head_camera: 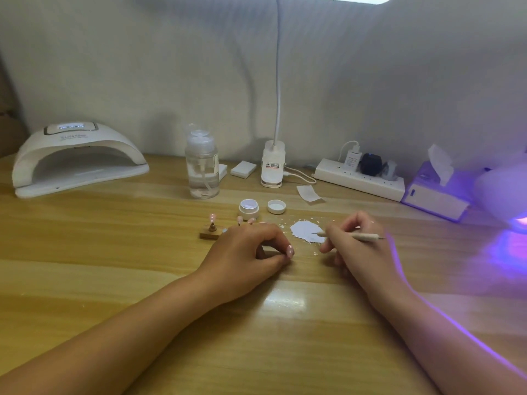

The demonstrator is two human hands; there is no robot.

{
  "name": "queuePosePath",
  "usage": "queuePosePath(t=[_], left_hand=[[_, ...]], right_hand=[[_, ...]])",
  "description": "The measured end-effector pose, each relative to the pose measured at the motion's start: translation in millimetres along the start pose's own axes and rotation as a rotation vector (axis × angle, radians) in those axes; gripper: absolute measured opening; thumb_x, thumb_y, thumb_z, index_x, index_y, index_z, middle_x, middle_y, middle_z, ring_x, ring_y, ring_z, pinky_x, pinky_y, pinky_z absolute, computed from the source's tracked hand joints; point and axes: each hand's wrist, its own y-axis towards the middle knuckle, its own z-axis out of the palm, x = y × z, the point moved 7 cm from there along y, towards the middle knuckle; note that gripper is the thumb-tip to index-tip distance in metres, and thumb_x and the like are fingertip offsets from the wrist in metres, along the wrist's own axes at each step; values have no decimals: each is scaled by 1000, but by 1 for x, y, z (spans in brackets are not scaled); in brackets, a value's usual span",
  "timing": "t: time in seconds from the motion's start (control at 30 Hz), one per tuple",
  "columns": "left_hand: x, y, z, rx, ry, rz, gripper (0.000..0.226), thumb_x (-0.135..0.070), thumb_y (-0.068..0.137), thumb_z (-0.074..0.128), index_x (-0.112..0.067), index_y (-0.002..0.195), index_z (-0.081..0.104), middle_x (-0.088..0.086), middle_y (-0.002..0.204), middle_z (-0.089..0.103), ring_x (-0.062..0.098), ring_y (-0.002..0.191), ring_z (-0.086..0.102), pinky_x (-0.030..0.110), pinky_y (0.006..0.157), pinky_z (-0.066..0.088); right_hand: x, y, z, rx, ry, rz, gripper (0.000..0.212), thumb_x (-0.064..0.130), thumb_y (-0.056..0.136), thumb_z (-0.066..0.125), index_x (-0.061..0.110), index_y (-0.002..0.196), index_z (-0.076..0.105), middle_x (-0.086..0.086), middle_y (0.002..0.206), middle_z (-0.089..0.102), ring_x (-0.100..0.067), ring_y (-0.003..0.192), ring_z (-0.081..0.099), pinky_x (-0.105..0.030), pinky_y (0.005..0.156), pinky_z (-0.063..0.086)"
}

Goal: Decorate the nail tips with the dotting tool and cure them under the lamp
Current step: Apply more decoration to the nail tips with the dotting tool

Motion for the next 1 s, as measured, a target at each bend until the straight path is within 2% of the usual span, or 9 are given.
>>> queuePosePath(t=[0.1,0.23,0.33,0.43,0.57,0.7,0.83,0.93,1.0], left_hand=[[2,0,1,10,0,-1,22,-23,86,73,-41,77,64,-33,85,66,2,61,59,7,96,30],[3,1,2,7,0,-7,21,-24,85,73,-41,77,63,-31,84,66,2,60,58,28,90,46],[5,1,3,5,4,-7,22,-25,84,73,-42,76,63,-31,84,66,1,61,59,20,87,44],[6,1,3,1,29,-5,23,-27,85,73,-45,76,61,-33,81,64,0,63,60,14,87,38],[6,1,3,0,21,5,19,-27,84,73,-42,78,63,-32,80,65,-1,61,58,21,79,45],[6,1,2,-3,-8,14,14,-24,84,74,-37,80,67,-28,83,67,0,61,57,23,68,43],[5,1,1,-2,-13,35,15,-23,84,74,-37,81,67,-28,83,67,-4,63,57,20,66,41],[4,1,1,2,-15,48,17,-21,84,74,-37,81,67,-29,81,66,-4,62,57,17,65,40],[4,1,2,0,-13,45,21,-20,84,74,-39,79,64,-32,77,64,-6,62,57,15,67,38]], right_hand=[[-1,-1,3,37,-92,7,14,25,78,63,14,77,54,6,65,73,-1,52,61,-29,60,43],[0,0,2,7,-130,1,13,23,76,61,17,70,51,5,59,70,-6,60,62,-29,59,40],[0,0,1,-2,-138,7,15,28,79,62,18,74,53,8,61,71,-5,65,64,-31,63,44],[0,-1,4,23,-167,-3,12,26,78,61,18,73,53,8,60,71,0,55,61,-29,58,40],[2,0,1,-20,-77,-22,12,23,83,61,17,76,53,5,61,71,-3,50,59,-29,58,41],[19,-8,3,0,197,-99,12,35,97,60,24,93,56,2,81,77,-12,60,67,-26,48,50],[20,-20,18,66,400,20,23,33,88,72,19,78,56,-3,60,67,-11,45,54,-18,40,41],[16,-25,27,97,359,63,24,21,88,70,15,77,50,-6,56,66,-11,43,53,-20,42,43],[16,-26,29,98,335,57,27,12,84,65,19,63,50,-9,53,65,-10,41,52,-19,41,43]])
